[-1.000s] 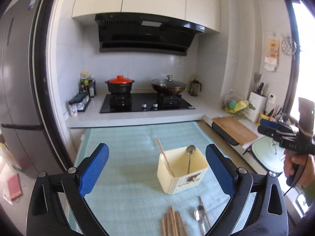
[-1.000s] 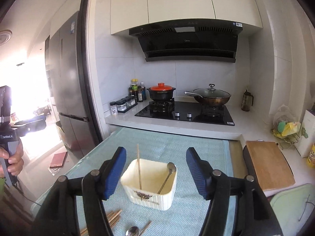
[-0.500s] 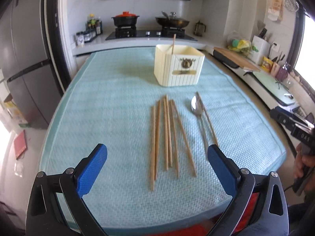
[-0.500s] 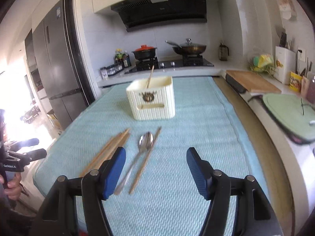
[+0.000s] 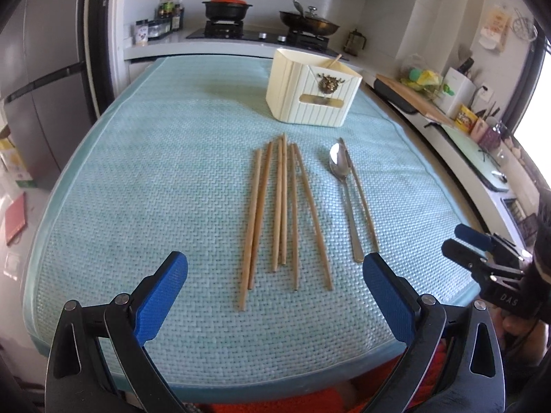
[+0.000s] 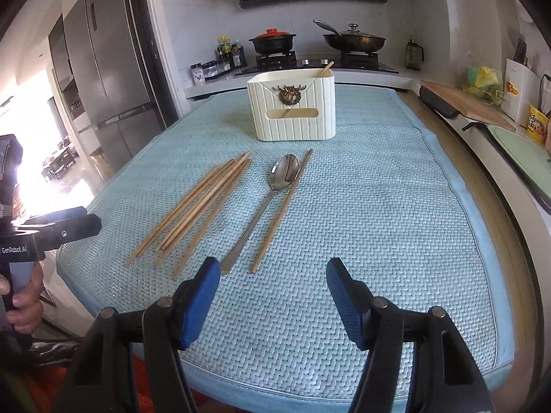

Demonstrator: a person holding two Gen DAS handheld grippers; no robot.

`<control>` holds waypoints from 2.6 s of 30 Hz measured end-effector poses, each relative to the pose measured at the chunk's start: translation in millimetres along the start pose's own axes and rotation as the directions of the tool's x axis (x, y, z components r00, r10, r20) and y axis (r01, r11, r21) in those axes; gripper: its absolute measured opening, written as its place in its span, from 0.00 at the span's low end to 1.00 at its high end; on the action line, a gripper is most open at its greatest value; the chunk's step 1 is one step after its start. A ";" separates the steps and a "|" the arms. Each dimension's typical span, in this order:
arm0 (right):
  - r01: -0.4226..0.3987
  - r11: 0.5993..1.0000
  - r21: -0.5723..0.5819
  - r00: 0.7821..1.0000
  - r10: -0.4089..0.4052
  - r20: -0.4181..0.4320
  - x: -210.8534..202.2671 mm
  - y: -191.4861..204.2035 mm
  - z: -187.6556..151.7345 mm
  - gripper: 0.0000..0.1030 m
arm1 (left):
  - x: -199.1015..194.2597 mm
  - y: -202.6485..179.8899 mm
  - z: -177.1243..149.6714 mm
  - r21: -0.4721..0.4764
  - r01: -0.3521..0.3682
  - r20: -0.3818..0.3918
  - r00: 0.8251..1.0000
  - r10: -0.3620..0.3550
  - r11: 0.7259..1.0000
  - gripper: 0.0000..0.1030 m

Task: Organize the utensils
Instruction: 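Move the right gripper to the chopstick beside the spoon while the left approaches the chopstick bundle, then close the right gripper on a chopstick while the left grasps another chopstick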

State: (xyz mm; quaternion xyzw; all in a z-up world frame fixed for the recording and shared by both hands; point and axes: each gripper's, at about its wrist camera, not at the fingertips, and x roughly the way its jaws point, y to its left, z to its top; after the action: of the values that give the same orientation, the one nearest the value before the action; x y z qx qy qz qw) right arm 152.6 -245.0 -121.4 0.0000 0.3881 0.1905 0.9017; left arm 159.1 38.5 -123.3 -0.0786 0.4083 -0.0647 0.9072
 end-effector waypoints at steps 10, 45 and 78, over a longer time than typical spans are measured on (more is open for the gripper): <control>0.032 0.998 0.059 0.998 -0.029 -0.051 21.9 -13.0 2.7 0.64 | 28.3 22.3 3.5 -0.065 -0.013 -0.049 0.999 0.009 0.998 0.99; 0.026 1.000 -0.015 0.982 -0.029 -0.187 138.3 -0.9 50.9 0.32 | 140.1 43.1 80.5 0.005 -0.046 -0.137 0.990 0.046 0.999 0.98; 0.065 0.990 -0.126 0.959 -0.097 -0.265 241.7 -51.5 157.8 0.27 | 188.9 16.0 117.8 0.237 -0.051 -0.245 0.963 0.110 0.970 0.39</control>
State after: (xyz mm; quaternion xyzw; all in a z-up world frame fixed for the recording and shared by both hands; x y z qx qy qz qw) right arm 432.1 -186.4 -188.0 -0.0944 0.4956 0.1738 0.8457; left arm 372.8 30.4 -187.3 0.0518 0.5147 -0.0836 0.8517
